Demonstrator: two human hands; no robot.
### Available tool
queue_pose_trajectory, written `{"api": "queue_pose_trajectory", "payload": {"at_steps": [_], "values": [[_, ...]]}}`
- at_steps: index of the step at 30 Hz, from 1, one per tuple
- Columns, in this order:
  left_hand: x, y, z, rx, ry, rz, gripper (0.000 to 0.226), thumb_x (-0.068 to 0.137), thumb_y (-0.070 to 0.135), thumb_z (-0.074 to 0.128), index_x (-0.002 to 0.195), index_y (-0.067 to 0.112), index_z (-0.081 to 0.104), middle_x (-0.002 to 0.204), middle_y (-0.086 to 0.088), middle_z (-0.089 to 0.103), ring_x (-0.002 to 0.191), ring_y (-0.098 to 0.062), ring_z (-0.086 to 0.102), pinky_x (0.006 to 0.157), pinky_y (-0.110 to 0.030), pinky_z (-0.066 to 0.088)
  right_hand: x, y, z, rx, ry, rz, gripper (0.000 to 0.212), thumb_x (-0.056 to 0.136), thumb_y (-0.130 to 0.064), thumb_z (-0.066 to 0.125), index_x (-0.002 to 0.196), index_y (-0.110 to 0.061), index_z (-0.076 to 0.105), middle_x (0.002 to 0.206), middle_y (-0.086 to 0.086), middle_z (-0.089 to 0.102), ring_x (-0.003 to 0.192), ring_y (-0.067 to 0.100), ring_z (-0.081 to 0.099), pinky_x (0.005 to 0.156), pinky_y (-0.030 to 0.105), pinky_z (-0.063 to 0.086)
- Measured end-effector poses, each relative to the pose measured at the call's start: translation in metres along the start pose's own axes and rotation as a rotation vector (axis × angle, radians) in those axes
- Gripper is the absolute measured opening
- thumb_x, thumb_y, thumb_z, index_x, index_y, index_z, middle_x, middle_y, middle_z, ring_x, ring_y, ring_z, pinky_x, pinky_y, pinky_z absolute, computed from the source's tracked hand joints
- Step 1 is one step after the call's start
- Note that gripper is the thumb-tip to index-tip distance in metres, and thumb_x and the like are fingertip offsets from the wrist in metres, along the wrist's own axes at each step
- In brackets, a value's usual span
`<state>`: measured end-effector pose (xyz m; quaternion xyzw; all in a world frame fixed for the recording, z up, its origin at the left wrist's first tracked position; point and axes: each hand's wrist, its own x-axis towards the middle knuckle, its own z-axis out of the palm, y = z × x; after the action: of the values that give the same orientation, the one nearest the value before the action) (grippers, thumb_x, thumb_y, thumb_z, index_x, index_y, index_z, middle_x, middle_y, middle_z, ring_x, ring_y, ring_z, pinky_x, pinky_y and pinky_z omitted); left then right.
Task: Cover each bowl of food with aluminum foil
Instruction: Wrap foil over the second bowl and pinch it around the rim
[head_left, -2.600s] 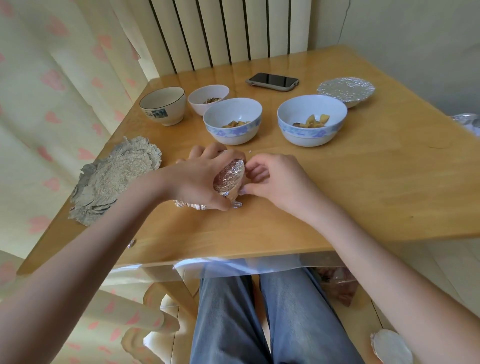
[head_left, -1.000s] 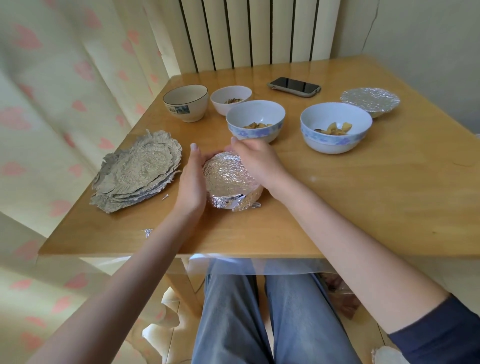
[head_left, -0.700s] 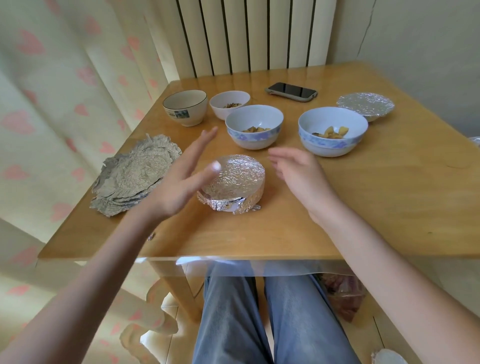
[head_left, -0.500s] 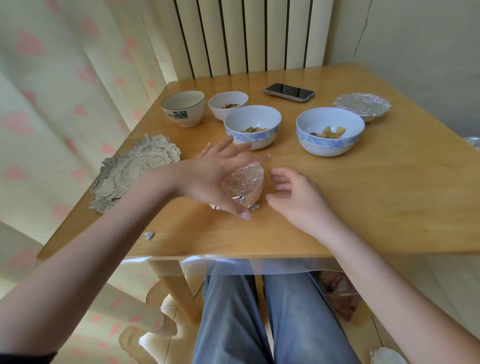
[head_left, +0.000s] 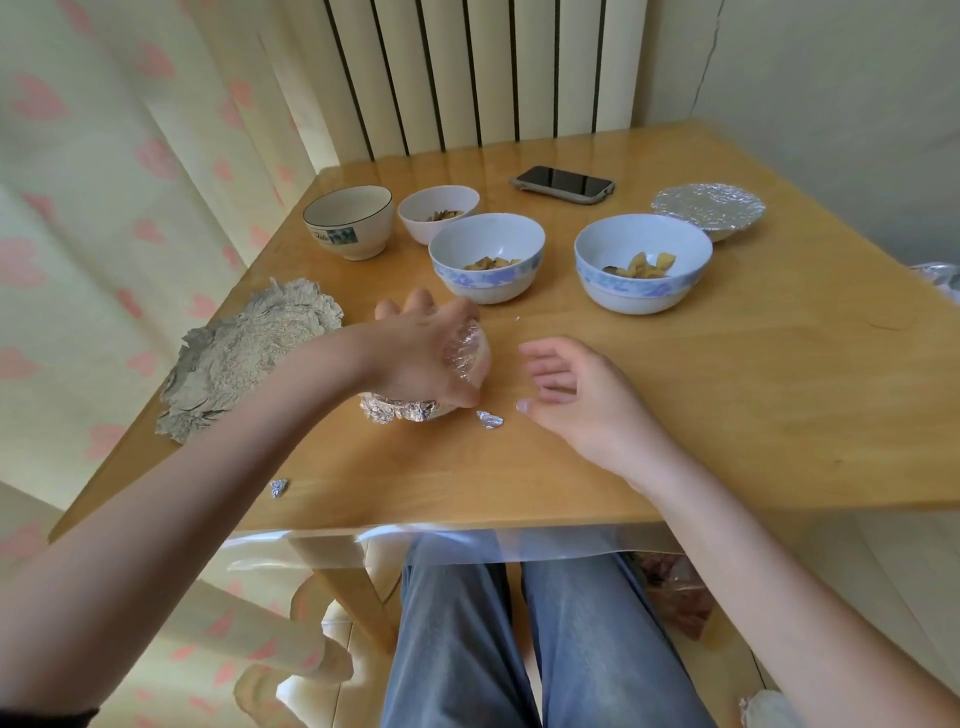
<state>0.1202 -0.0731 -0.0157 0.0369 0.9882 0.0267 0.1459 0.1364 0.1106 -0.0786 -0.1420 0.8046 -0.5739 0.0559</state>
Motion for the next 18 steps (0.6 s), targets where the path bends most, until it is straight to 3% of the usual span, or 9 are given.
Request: {"api": "queue_pose_trajectory", "payload": {"at_steps": [5, 7, 9, 13, 18], "values": [[0.002, 0.014, -0.002, -0.054, -0.09, -0.289, 0.08, 0.078, 0.061, 0.058, 0.143, 0.036, 0.019, 0.153, -0.014, 0.015, 0.137, -0.046, 0.017, 0.096, -0.047, 0.03, 0.006, -0.006, -0.001, 0.032, -0.028, 0.001, 0.052, 0.079, 0.002, 0.07, 0.125, -0.016, 0.054, 0.118, 0.004, 0.057, 0.11, 0.015, 0.057, 0.095, 0.02, 0.045], [0.001, 0.018, -0.006, -0.072, -0.168, -0.337, 0.086, 0.077, 0.07, 0.054, 0.146, 0.034, 0.018, 0.155, -0.019, 0.014, 0.137, -0.045, 0.021, 0.095, -0.045, 0.031, 0.006, -0.008, 0.002, 0.037, -0.044, -0.014, 0.054, 0.079, 0.002, 0.071, 0.126, -0.016, 0.053, 0.118, 0.003, 0.056, 0.109, 0.013, 0.056, 0.096, 0.019, 0.044], [0.0, 0.021, -0.012, -0.101, -0.224, -0.334, 0.102, 0.07, 0.081, 0.056, 0.149, 0.033, 0.011, 0.156, -0.017, 0.01, 0.141, -0.043, 0.019, 0.104, -0.049, 0.028, 0.003, -0.009, 0.004, 0.031, -0.072, -0.024, 0.056, 0.078, 0.0, 0.072, 0.128, -0.018, 0.052, 0.116, 0.0, 0.055, 0.108, 0.011, 0.055, 0.097, 0.019, 0.044], [-0.008, 0.017, -0.027, -0.081, -0.255, -0.191, 0.131, 0.044, 0.095, 0.048, 0.149, 0.048, -0.014, 0.163, -0.003, -0.009, 0.148, -0.025, -0.019, 0.117, -0.054, -0.004, -0.003, -0.005, 0.007, -0.012, -0.108, -0.016, 0.06, 0.078, -0.005, 0.074, 0.129, -0.024, 0.049, 0.112, -0.009, 0.052, 0.11, 0.01, 0.054, 0.099, 0.023, 0.044], [-0.012, -0.01, -0.037, 0.112, -0.295, 0.171, 0.143, 0.042, 0.063, 0.084, 0.134, 0.064, -0.025, 0.158, 0.012, -0.026, 0.144, -0.02, -0.027, 0.118, -0.052, -0.005, -0.005, -0.002, 0.008, -0.028, -0.044, -0.026, 0.058, 0.077, -0.003, 0.074, 0.127, -0.022, 0.05, 0.12, 0.0, 0.055, 0.111, 0.016, 0.056, 0.101, 0.028, 0.045]]}}
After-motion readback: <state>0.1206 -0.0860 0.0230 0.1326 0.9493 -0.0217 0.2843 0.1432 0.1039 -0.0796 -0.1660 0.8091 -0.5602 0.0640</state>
